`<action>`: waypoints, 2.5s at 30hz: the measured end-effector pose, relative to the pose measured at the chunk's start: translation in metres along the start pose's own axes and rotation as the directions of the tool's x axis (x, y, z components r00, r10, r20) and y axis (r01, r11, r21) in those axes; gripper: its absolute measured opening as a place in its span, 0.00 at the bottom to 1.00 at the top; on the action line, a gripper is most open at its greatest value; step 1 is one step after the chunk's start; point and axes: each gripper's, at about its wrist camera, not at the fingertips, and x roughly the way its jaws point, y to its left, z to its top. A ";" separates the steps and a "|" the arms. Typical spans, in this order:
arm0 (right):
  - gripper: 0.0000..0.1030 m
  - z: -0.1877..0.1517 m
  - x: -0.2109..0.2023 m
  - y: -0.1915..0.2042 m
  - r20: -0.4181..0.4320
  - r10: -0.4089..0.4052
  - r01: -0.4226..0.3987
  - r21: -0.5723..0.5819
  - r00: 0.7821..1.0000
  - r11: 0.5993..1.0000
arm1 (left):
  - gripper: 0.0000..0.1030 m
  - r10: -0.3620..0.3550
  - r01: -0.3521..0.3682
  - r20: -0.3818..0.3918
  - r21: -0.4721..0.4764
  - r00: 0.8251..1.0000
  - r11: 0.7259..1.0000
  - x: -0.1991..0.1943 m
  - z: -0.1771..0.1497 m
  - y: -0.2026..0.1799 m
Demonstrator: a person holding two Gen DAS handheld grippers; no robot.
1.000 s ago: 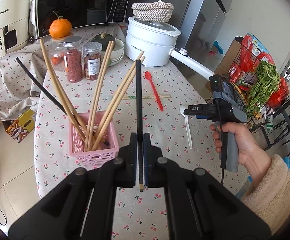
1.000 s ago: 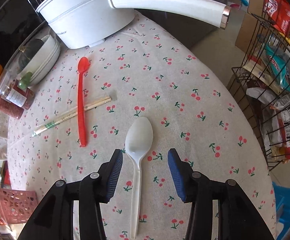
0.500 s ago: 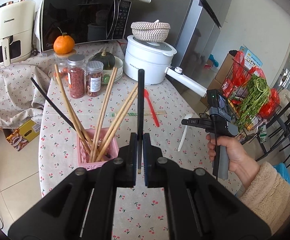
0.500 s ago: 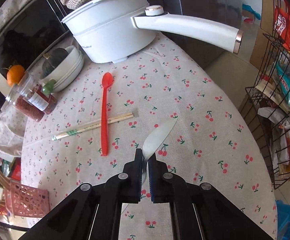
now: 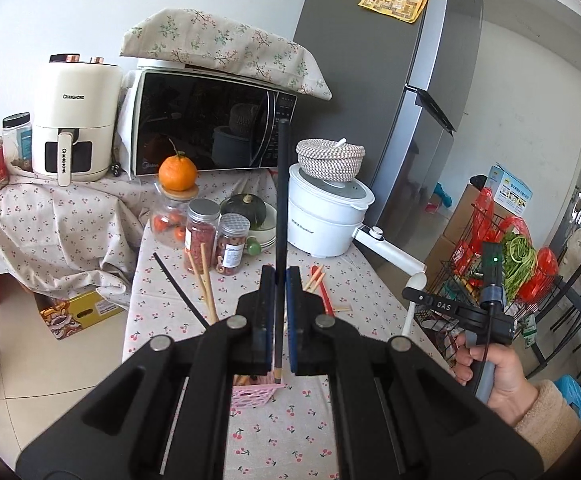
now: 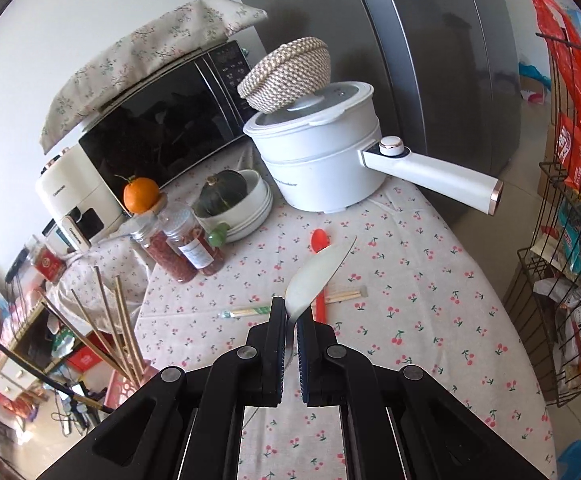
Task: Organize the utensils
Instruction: 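Drop the black chopstick into the pink basket with left tool while right tool lifts the white spoon, then lower the white spoon into the pink basket and open the right tool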
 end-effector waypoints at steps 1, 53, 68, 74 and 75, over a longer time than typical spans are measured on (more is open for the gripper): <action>0.05 -0.001 -0.004 0.006 0.012 0.004 -0.004 -0.016 1.000 1.000 | 0.06 0.011 -0.011 0.007 -0.002 1.000 1.000 0.002 -0.001 0.002; 0.06 -0.106 0.050 0.215 0.404 -0.141 0.316 -0.407 0.904 0.857 | 0.57 0.182 -0.219 -0.299 -0.093 0.937 0.971 0.034 -0.045 0.092; 0.12 -0.090 0.033 0.176 0.101 0.110 -0.079 -0.277 0.989 0.958 | 0.57 0.143 -0.186 -0.328 -0.105 0.934 0.977 0.039 -0.048 0.088; 0.19 -0.072 0.009 0.155 0.087 0.194 -0.175 -0.189 0.977 0.966 | 0.59 0.127 -0.171 -0.356 -0.095 0.926 0.981 0.043 -0.052 0.083; 0.21 -0.069 0.005 0.150 0.087 0.194 -0.177 -0.172 0.977 0.969 | 0.60 0.125 -0.169 -0.361 -0.093 0.924 0.981 0.044 -0.053 0.082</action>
